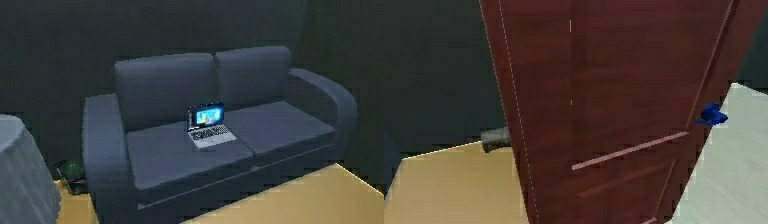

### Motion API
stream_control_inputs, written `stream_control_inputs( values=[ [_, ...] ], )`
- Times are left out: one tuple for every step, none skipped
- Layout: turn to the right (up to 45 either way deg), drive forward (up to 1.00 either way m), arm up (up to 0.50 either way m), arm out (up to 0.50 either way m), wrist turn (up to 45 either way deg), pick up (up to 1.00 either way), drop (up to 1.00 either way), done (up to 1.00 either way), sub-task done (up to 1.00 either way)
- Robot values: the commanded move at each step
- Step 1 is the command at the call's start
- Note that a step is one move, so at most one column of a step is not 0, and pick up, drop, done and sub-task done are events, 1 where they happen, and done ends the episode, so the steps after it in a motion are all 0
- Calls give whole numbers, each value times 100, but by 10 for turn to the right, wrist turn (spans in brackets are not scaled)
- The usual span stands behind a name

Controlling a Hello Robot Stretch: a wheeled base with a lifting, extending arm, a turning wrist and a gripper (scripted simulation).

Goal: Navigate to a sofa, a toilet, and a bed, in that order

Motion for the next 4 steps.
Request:
stream_control_inputs(
  values=[
    [-270, 0, 0, 0, 0, 0, 0, 0, 0],
    [0, 35, 0, 0, 0, 0, 0, 0, 0],
    [450, 0, 0, 0, 0, 0, 0, 0, 0],
    [0, 0, 0, 0, 0, 0, 0, 0, 100]
  ],
)
